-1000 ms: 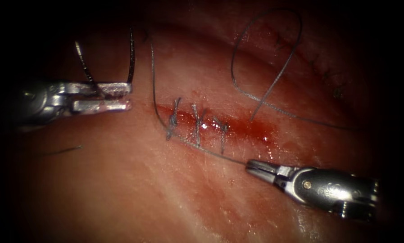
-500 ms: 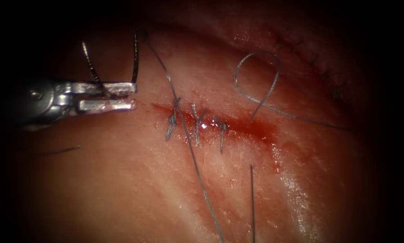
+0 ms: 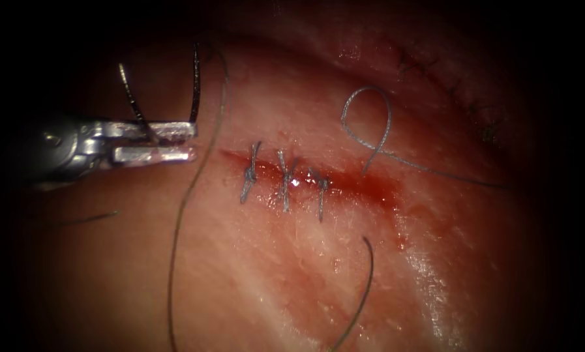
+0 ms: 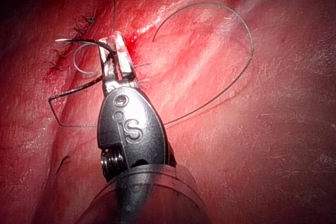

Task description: Wound Closure

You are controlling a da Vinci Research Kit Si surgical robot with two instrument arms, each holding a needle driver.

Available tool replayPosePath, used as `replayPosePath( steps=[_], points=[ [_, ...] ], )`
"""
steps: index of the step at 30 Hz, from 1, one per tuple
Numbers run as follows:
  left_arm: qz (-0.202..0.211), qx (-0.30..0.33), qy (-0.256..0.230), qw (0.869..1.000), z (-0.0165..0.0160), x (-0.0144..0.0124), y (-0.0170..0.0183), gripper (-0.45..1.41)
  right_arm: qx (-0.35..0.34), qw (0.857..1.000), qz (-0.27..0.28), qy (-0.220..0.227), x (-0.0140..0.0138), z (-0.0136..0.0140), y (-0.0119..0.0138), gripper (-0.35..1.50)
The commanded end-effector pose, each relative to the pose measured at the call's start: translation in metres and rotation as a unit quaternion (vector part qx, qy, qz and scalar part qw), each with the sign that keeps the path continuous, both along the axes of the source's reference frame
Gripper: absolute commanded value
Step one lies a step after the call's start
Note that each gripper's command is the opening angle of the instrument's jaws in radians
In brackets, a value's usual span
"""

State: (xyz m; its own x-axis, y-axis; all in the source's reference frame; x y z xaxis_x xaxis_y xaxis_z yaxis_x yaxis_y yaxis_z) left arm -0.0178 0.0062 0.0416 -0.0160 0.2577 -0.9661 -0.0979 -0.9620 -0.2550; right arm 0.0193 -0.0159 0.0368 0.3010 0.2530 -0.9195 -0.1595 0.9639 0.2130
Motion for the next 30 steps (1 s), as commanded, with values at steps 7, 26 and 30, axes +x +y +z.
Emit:
replayPosePath(
  steps=[7, 26, 30],
  points=[
    [-0.004, 0.002, 0.007, 1.000, 0.0012, 0.0000, -0.0004, -0.45, 0.025, 0.998, 0.057, -0.004, -0.0064, 0.0056, 0.0026, 1.31],
    [-0.004, 0.000, 0.017, 1.000, 0.0021, -0.0019, -0.0012, -0.45, -0.064, 0.993, 0.088, -0.054, 0.0002, 0.0177, 0.0074, 1.30],
    [0.000, -0.003, 0.019, 1.000, 0.0029, -0.0027, -0.0014, -0.45, -0.068, 0.992, 0.087, -0.054, 0.0010, 0.0185, 0.0078, 1.18]
  ],
)
